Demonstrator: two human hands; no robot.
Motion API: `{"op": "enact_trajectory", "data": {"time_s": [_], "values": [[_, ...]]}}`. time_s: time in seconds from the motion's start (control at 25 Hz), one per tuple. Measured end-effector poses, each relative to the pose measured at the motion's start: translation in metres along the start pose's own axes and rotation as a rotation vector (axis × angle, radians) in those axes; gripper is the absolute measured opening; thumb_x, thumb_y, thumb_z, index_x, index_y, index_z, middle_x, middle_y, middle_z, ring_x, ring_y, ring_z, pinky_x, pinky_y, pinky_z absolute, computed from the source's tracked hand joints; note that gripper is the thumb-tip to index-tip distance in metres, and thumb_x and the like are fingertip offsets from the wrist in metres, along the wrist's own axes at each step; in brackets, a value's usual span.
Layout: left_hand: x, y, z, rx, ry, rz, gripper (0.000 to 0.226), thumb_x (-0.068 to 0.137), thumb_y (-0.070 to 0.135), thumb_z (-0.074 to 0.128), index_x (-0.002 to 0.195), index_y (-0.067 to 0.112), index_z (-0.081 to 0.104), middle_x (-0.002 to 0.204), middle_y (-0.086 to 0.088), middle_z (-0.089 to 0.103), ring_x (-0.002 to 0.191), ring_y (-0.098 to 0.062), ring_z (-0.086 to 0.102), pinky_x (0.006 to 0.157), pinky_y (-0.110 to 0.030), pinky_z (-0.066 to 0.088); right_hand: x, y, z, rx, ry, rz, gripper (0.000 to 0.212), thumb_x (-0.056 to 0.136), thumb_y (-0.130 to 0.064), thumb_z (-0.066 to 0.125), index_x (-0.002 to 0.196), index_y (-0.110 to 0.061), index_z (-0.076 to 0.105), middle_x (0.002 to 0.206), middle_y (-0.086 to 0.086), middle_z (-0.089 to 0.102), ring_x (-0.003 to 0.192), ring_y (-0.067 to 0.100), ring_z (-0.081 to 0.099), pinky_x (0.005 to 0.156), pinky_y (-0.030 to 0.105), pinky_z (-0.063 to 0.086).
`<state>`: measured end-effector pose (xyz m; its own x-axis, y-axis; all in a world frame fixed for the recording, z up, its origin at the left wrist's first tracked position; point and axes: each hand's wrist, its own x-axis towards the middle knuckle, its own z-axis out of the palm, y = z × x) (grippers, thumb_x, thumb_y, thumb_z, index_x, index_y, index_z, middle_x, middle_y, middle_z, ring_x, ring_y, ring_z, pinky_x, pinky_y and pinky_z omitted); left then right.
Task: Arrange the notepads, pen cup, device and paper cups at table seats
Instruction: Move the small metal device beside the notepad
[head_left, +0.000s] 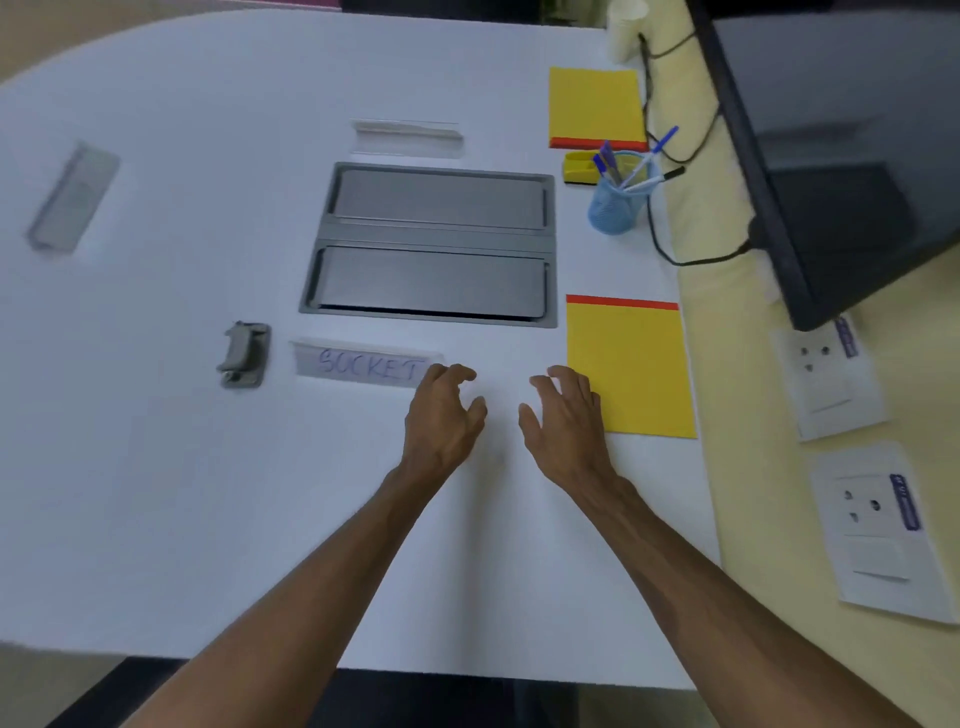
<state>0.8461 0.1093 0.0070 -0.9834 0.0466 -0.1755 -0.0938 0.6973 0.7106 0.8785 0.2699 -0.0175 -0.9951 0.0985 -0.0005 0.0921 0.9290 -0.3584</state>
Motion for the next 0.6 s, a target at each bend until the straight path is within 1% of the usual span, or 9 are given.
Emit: {"op": "enact_trajectory", "data": {"time_s": [0.08,0.16,0.24,0.28,0.32,0.4,0.48,0.52,0.6], "values": [[-0.004,-0.028,-0.035,-0.019,0.111,-0.078,0.036,0.087,0.023,0.067,0.121,0.012,0.064,0.121,-0.008,0.062,0.100,-0.021,0.064,0.079,-0.028,0.049,0.002,-0.039,0.019,0.012,-0.011,-0.124,0.032,0.090,-0.023,0.063,0.115,-0.005,0.067,0.123,0.016,0.061,0.115,0.035,0.057,0.090,0.047,0.047],[-0.009,-0.058,-0.068,-0.029,0.216,-0.161,0.036,0.087,0.022,0.066,0.121,0.012,0.064,0.120,-0.008,0.063,0.101,-0.022,0.064,0.083,-0.032,0.051,0.000,-0.077,0.041,0.025,-0.027,-0.250,0.030,0.088,-0.026,0.063,0.111,-0.006,0.068,0.120,0.016,0.063,0.111,0.035,0.059,0.088,0.045,0.049],[-0.013,-0.090,-0.099,-0.026,0.324,-0.229,0.036,0.087,0.022,0.065,0.121,0.009,0.063,0.120,-0.010,0.063,0.104,-0.024,0.063,0.088,-0.036,0.051,0.000,-0.111,0.064,0.045,-0.071,-0.418,0.035,0.089,-0.031,0.062,0.114,-0.007,0.068,0.124,0.016,0.062,0.114,0.034,0.058,0.092,0.044,0.049],[-0.014,-0.107,-0.113,-0.017,0.372,-0.262,0.036,0.088,0.022,0.065,0.121,0.008,0.063,0.120,-0.011,0.063,0.106,-0.025,0.062,0.089,-0.037,0.050,0.002,-0.128,0.077,0.057,-0.125,-0.504,0.041,0.090,-0.034,0.061,0.121,-0.008,0.065,0.131,0.017,0.060,0.121,0.034,0.055,0.098,0.045,0.047],[-0.013,-0.122,-0.126,-0.005,0.407,-0.292,0.037,0.088,0.023,0.066,0.121,0.008,0.063,0.120,-0.012,0.063,0.108,-0.026,0.061,0.091,-0.038,0.049,0.004,-0.141,0.088,0.056,-0.203,-0.577,0.047,0.093,-0.037,0.059,0.131,-0.009,0.061,0.141,0.018,0.054,0.131,0.035,0.049,0.107,0.046,0.041],[-0.004,-0.150,-0.146,0.026,0.440,-0.346,0.040,0.086,0.024,0.066,0.121,0.007,0.061,0.119,-0.013,0.062,0.110,-0.029,0.058,0.091,-0.038,0.046,0.011,-0.161,0.108,0.002,-0.345,-0.673,0.060,0.098,-0.044,0.052,0.149,-0.015,0.044,0.159,0.016,0.033,0.149,0.031,0.027,0.122,0.045,0.021],[0.010,-0.174,-0.160,0.047,0.444,-0.375,0.045,0.082,0.026,0.067,0.122,0.007,0.058,0.120,-0.015,0.059,0.113,-0.031,0.054,0.091,-0.038,0.043,0.017,-0.172,0.127,-0.081,-0.384,-0.716,0.066,0.100,-0.051,0.042,0.156,-0.020,0.028,0.166,0.012,0.014,0.155,0.028,0.007,0.126,0.044,0.006],[0.017,-0.182,-0.164,0.055,0.433,-0.383,0.049,0.081,0.028,0.068,0.124,0.007,0.055,0.124,-0.015,0.057,0.116,-0.031,0.052,0.093,-0.039,0.042,0.018,-0.175,0.134,-0.120,-0.375,-0.715,0.067,0.100,-0.055,0.037,0.158,-0.022,0.023,0.167,0.010,0.010,0.155,0.028,0.002,0.125,0.047,0.003],[0.032,-0.193,-0.166,0.069,0.382,-0.400,0.059,0.079,0.032,0.071,0.130,0.008,0.050,0.131,-0.015,0.052,0.123,-0.031,0.047,0.100,-0.041,0.041,0.016,-0.178,0.145,-0.177,-0.334,-0.688,0.069,0.101,-0.060,0.027,0.159,-0.024,0.017,0.168,0.009,0.006,0.155,0.028,-0.002,0.124,0.052,0.004]]}}
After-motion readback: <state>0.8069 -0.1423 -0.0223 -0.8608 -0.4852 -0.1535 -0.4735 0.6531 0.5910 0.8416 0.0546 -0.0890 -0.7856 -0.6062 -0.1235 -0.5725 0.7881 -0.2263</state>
